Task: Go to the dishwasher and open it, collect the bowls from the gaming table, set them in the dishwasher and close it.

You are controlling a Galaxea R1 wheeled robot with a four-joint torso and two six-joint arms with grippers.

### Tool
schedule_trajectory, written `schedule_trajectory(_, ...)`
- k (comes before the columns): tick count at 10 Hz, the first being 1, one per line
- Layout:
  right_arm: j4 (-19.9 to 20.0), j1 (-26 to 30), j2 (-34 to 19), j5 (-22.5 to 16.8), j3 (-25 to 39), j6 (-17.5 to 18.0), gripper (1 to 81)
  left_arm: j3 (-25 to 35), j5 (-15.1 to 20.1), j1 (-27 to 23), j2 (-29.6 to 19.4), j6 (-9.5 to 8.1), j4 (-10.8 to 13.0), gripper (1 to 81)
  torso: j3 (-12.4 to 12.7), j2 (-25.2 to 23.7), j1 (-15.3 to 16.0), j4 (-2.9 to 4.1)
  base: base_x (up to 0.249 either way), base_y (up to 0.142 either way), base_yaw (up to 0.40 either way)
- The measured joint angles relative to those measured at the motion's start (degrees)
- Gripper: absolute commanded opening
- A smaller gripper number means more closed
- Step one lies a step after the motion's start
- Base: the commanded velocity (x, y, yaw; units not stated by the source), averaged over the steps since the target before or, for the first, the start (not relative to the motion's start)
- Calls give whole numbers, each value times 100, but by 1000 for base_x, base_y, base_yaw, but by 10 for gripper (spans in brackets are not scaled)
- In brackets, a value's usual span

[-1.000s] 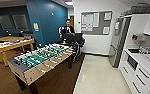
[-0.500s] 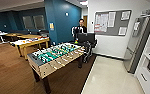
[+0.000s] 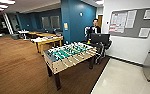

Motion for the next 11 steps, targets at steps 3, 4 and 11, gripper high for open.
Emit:
schedule_trajectory(3, -2, 18, 4, 26, -5, 0, 811, -6, 29, 0, 17, 2, 0, 811, 0, 0, -2, 0, 0, 0, 365)
schedule_trajectory(4, 0, 18, 15, 24, -5, 0, 811, -6, 29, 0, 15, 2, 0, 811, 0, 0, -2, 0, 0, 0, 365)
schedule_trajectory(11, -2, 18, 45, 17, -13, 0, 811, -22, 77, 0, 37, 0, 0, 811, 2, -2, -6, 0, 0, 0, 365)
